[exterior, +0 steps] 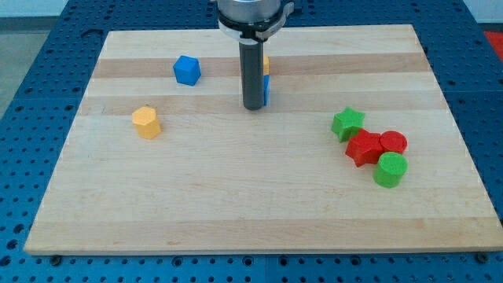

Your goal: Push the yellow hexagon towards left of blue triangle

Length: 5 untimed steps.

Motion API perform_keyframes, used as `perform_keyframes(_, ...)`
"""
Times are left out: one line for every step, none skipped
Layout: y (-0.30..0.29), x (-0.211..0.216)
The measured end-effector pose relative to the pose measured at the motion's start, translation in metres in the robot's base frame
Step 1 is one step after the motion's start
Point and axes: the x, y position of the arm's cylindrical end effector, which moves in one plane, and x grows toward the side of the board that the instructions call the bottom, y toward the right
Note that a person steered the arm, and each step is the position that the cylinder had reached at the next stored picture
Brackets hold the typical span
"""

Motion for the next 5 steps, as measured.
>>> perform_keyframes(0.000, -0.007)
perform_keyframes(0.000, -0.021)
perform_keyframes(0.000, -0.011)
perform_keyframes(-0.039, 0.054)
perform_keyframes(-0.097, 0.103)
